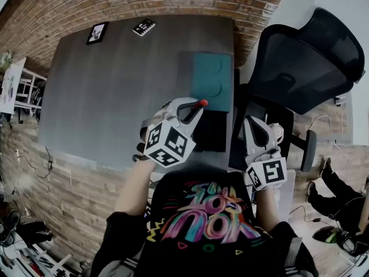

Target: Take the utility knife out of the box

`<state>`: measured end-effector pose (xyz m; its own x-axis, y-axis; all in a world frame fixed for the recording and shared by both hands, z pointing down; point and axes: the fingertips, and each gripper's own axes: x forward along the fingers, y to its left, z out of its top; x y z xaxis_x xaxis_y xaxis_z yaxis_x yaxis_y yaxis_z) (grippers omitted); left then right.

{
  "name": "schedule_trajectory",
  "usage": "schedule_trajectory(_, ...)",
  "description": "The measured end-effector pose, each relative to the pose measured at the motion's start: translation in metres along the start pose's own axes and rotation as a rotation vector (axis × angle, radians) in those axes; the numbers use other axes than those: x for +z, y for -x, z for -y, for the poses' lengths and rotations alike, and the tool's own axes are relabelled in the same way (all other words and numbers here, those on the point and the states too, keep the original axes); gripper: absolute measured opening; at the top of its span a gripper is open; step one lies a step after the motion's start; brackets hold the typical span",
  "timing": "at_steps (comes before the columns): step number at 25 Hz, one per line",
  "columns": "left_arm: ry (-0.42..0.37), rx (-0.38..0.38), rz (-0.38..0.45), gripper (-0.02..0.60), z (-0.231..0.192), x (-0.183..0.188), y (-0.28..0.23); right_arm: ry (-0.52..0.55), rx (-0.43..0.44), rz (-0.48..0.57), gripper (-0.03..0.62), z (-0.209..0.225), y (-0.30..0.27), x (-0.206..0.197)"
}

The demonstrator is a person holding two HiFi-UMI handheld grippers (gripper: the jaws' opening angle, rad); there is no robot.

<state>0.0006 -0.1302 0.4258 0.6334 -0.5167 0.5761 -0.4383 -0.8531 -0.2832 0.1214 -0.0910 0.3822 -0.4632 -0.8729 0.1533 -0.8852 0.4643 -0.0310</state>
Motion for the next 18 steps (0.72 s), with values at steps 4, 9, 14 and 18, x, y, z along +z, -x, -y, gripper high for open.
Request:
schedule_trajectory(4, 0.133, 0.070, 0.095, 0.055, -0.011, 0.004, 0.017, 0.012, 0.012, 0.003, -0.002, -0.004, -0.002, 0.004)
schedule_trajectory(9, 0.252, 0.132, 0.214, 0.055, -0.019, 0.012, 0.036, 0.022, 0.016, 0.004, -0.002, -0.004, -0.003, 0.008)
schedule_trajectory(14, 0.417, 0.167, 0.337, 0.055, -0.021, 0.013, 0.050, 0.025, 0.011, 0.004, -0.002, -0.003, -0.002, 0.010)
schedule_trajectory(18, 0.516, 0.178, 0.421, 0.055, -0.021, 0.009, 0.060, 0.025, 0.006, 0.005, -0.002, -0.004, -0.001, 0.009)
